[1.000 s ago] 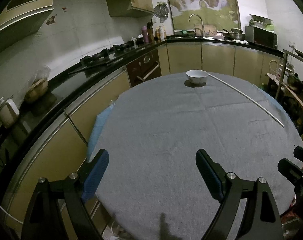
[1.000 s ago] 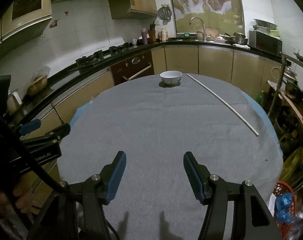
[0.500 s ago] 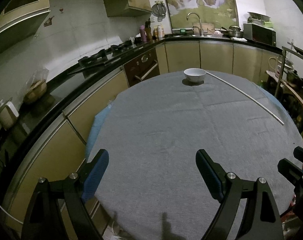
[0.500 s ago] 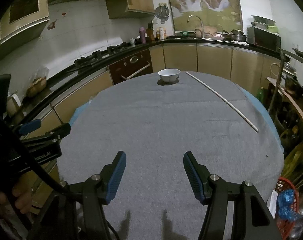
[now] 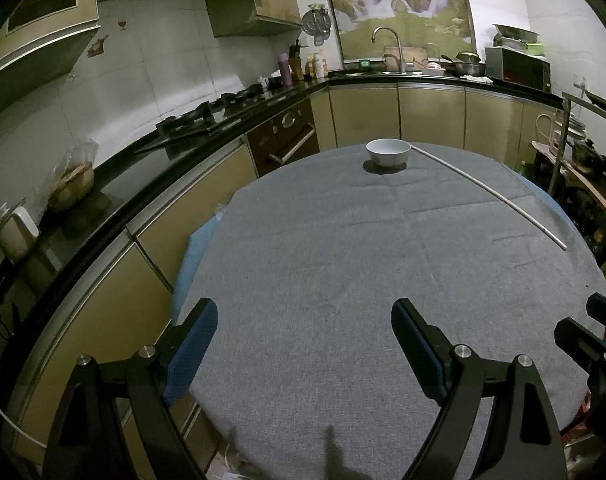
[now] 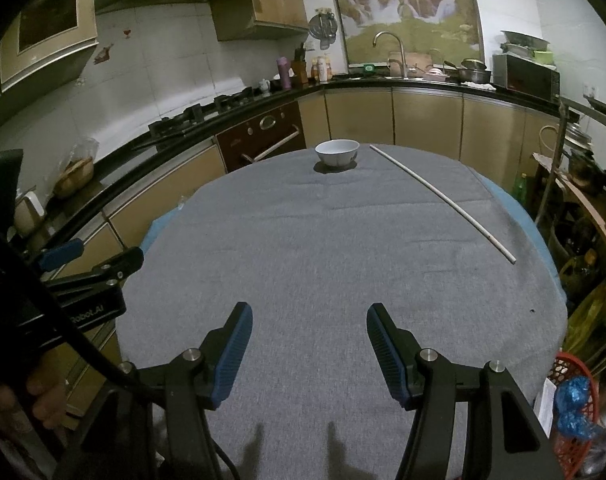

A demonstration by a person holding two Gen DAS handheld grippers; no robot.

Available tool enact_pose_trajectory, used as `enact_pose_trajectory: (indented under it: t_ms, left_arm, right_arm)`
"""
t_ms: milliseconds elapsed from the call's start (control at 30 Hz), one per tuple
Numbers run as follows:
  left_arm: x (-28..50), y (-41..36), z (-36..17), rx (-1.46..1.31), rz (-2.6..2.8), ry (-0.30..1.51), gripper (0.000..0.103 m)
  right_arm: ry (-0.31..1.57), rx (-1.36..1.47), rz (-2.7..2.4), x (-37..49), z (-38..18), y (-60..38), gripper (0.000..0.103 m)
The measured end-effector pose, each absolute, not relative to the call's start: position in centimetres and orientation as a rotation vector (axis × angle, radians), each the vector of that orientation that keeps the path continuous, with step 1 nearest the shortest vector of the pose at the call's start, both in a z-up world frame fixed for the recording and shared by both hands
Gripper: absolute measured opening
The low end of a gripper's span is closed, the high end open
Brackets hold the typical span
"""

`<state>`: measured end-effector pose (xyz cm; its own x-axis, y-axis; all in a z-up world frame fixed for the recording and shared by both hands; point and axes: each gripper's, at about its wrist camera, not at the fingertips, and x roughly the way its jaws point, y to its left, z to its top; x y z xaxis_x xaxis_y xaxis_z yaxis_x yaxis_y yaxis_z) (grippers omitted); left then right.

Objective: Collect trash

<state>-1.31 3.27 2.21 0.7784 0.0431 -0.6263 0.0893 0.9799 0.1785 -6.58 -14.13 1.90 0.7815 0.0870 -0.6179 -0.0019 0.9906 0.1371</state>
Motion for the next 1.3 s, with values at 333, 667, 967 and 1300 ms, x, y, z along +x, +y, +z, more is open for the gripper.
enact_pose_trajectory:
  t_ms: [333, 667, 967, 1300]
  left_arm:
    - [-1.3, 3.1, 2.2, 0.205, -0.026, 0.682, 0.089]
    - [-1.2, 3.1, 2.2, 0.208, -0.031, 0.682, 0.089]
    - [-1.0, 3.0, 2.1, 0.208, -0.035, 0.682, 0.089]
    - [-0.4, 2.5, 2.2, 0.215, -0.044, 0.684, 0.089]
  right_arm:
    - [0.675, 0.133, 0.047, -6.5, 1.8, -14.2, 0.063]
    - [0.671, 0.128, 0.041, -6.3, 1.9, -14.2, 0.063]
    - [0.668, 0.121, 0.033, -6.1, 1.8, -14.3, 0.063]
    - [0.672, 0.132, 0.028, -5.5, 1.7, -14.9, 0.063]
